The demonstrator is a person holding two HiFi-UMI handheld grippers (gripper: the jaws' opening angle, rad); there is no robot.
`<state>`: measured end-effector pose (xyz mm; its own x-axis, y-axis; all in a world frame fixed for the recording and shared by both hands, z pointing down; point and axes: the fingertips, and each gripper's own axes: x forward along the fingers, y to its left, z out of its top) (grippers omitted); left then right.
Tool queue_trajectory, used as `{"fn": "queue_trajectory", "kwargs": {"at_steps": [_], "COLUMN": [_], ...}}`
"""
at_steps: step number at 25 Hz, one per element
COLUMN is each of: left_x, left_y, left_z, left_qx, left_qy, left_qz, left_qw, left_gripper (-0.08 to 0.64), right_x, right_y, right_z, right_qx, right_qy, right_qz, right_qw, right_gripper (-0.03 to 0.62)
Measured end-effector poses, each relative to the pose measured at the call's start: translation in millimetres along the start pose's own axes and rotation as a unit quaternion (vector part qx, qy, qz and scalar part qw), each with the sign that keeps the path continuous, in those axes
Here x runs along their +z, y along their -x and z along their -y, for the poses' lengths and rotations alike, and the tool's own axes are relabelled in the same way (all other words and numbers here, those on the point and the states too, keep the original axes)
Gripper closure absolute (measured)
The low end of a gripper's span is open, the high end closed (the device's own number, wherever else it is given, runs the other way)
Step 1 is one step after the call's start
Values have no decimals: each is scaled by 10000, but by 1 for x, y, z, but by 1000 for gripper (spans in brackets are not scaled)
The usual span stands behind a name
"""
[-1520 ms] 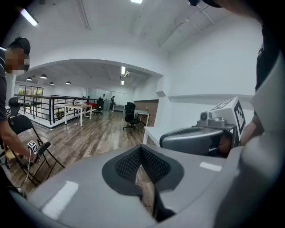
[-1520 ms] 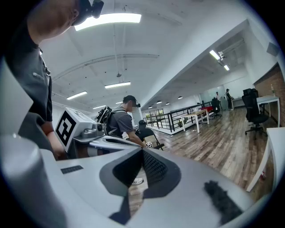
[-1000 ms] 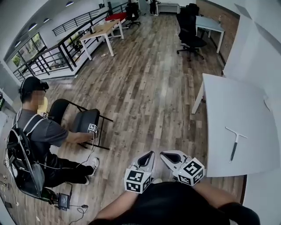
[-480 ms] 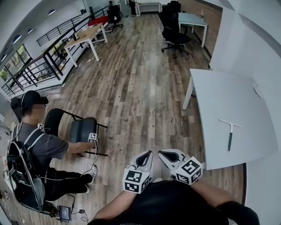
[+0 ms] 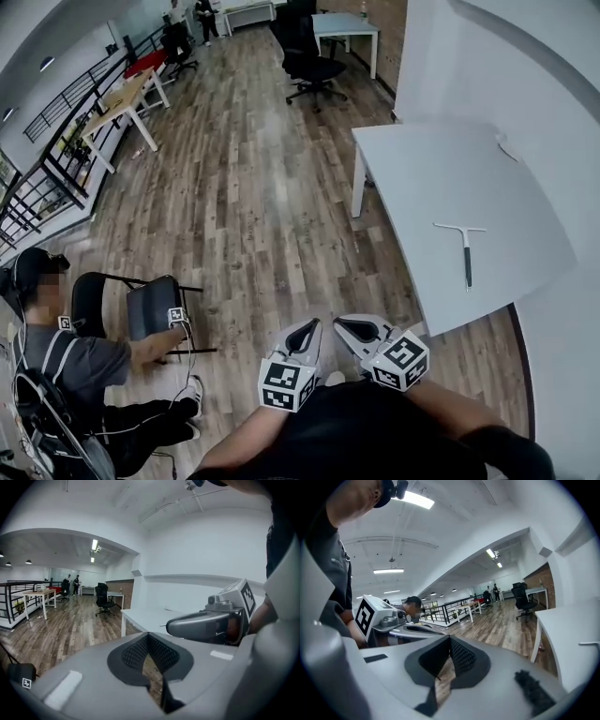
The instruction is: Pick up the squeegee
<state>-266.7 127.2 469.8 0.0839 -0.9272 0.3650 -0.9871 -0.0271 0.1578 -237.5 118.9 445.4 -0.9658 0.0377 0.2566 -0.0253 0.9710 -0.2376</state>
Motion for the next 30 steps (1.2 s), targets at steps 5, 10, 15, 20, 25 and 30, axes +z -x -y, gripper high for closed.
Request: {"fn": "queue_trajectory", "kwargs": {"at_steps": [5,10,15,20,25,30], "left_x": [4,6,0,-5,-11,-14], "left_y": [-17,-27,-37,-46,-53,-60], "left_z": [19,39,64,96,130,169], "left_qx": [-530,-1001,-1446,-1937,-2343,-2805], "left_qy": [-182,-304,-386,-536,-642,-816], "left_qz": [-11,-44,-177,-237,-314,-432], "left_qw": [9984,9945,9886,9793,9695,9554], "left_gripper": [552,552,552,552,552,552], "right_x": [-5,-11,-18,-31,-42,-46], "right_y": [21,41,68,99,135,174], "right_z": [11,16,25,28,29,33], "right_qx": [-553,-1034,-1534,-2027,-2480,-2939], "right_qy": [-140,-294,-453,-638,-767,-862], "right_qz": [34,63,111,171,241,353], "right_qw": [9984,9942,9871,9770,9654,9513], "right_gripper": [586,586,586,586,586,586]}}
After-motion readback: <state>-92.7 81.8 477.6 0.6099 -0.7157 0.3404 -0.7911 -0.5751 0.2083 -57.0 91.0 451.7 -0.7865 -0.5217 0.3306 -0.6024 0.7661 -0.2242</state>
